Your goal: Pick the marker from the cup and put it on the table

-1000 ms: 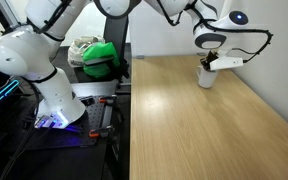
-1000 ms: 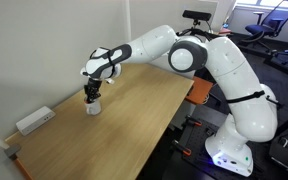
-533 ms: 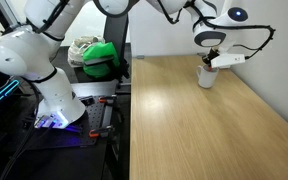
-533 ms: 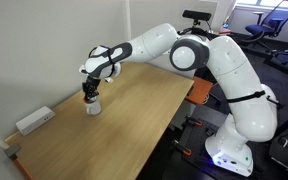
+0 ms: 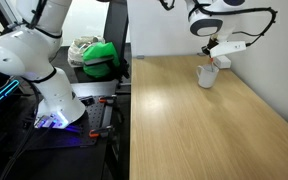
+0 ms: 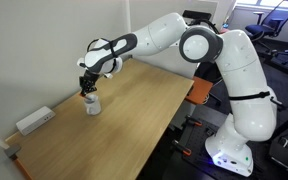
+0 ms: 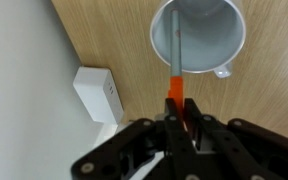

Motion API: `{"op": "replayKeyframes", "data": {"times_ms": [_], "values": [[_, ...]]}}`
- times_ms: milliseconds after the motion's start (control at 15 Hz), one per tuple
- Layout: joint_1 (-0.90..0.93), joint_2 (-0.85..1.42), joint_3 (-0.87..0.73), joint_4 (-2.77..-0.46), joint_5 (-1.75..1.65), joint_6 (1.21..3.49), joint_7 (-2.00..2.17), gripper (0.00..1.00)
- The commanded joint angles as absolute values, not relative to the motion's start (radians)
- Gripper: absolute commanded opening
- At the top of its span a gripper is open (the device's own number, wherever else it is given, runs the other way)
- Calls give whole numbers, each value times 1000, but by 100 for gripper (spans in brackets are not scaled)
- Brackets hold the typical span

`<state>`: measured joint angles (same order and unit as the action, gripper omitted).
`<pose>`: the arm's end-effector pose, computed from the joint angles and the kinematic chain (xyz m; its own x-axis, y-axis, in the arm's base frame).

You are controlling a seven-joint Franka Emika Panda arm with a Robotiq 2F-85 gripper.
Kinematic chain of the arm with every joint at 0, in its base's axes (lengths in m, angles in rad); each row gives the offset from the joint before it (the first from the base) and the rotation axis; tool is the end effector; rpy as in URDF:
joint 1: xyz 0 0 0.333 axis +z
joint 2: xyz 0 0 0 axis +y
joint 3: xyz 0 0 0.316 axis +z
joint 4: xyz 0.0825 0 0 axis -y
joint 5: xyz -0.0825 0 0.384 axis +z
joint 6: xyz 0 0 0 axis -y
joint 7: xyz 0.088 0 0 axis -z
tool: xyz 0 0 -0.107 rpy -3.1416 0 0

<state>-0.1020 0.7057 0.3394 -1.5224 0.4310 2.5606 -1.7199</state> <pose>0.7310 0.1198 0.2980 -0.0291 0.8717 0.4892 0.9498 -0.1284 0.2853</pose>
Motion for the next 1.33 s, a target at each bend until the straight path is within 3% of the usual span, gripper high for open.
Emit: {"op": "replayKeyframes", "data": {"times_ms": [0, 800, 1133, 1200, 1267], "values": [[-146, 567, 383, -1681, 465, 2632, -1737, 3], [-374, 206, 530, -1996, 907, 2712, -2106, 3], [-455, 157, 517, -2010, 981, 2575, -2316, 3], [-341, 142, 373, -1996, 1051, 2501, -2403, 3], [-331, 133, 338, -1998, 1067, 2449, -2445, 3]]}}
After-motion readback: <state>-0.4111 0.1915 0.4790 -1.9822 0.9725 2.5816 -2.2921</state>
